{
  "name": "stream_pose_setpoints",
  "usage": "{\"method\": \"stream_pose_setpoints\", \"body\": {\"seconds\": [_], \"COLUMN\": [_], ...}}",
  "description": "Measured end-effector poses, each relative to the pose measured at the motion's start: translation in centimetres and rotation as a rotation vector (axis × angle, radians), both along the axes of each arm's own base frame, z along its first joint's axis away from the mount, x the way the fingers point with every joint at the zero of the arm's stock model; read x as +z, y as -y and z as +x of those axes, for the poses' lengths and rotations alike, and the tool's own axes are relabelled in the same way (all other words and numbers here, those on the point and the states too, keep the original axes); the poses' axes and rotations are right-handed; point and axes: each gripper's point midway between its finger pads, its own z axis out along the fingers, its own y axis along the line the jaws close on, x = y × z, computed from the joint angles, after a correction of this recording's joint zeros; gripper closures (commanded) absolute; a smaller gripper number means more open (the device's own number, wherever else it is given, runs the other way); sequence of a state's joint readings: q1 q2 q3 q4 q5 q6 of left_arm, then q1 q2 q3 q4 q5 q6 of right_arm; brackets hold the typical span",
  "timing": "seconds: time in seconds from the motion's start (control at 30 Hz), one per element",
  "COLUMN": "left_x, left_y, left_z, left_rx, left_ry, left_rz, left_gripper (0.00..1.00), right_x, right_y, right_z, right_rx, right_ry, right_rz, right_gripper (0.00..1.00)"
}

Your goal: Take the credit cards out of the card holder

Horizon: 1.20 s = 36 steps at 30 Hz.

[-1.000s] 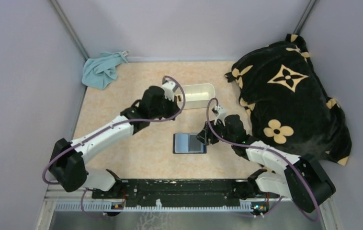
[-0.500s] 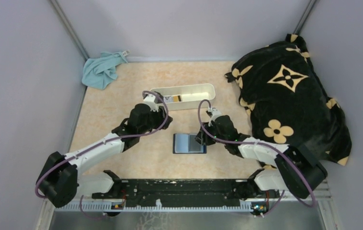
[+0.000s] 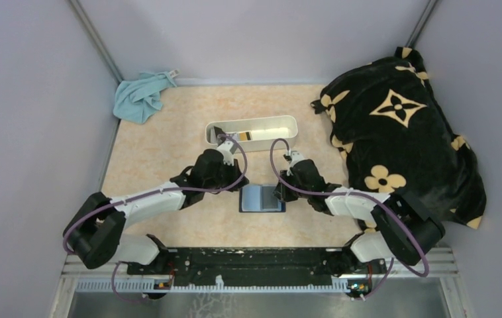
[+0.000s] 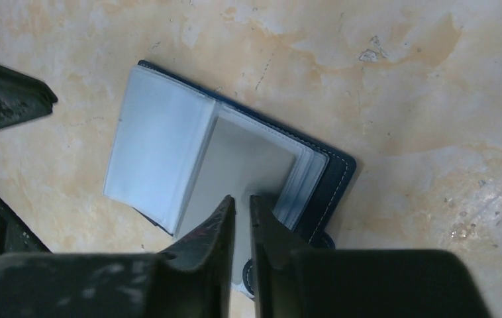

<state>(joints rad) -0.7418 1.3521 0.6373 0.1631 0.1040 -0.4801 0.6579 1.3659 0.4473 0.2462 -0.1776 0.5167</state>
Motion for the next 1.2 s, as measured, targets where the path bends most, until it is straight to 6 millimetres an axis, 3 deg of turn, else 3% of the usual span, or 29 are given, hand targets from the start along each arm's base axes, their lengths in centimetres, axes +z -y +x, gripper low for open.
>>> {"method": "stream_pose_setpoints", "body": {"seconds": [0.07, 0.2, 0.37, 0.67, 0.93, 1.2], "left_x": [-0.2, -1.4, -4.2, -7.2, -7.2, -7.2], "left_y": [0.4, 0.7, -0.1, -0.6, 0.9, 0.9], "left_z": [-0.7, -2.3, -4.3, -4.6, -4.0, -3.9], "left_rx": [-0.019, -0.039, -0.042, -0.028, -0.038, -0.033], "left_ry": [-0.016, -0.058, -0.137, -0.193, -0.173, -0.171], "left_rz": [-0.015, -0.033, -0.003, 0.059, 0.027, 0.028], "left_gripper": [1.0, 1.0, 1.0, 1.0, 1.0, 1.0], "right_x": [0.2, 0.0, 0.0, 0.6, 0.6, 0.5], "right_y": [0.3, 1.4, 2.0, 1.1, 0.3, 1.0], "right_z": [0.0, -0.1, -0.2, -0.3, -0.6, -0.5], "right_rx": [-0.007, -0.018, -0.023, -0.006, 0.012, -0.011], "right_ry": [0.008, 0.018, 0.024, 0.029, 0.027, 0.027], "right_rz": [-0.013, -0.063, -0.092, -0.049, -0.032, -0.056], "right_gripper": [0.62, 0.54, 0.55, 0.61, 0.62, 0.62]}}
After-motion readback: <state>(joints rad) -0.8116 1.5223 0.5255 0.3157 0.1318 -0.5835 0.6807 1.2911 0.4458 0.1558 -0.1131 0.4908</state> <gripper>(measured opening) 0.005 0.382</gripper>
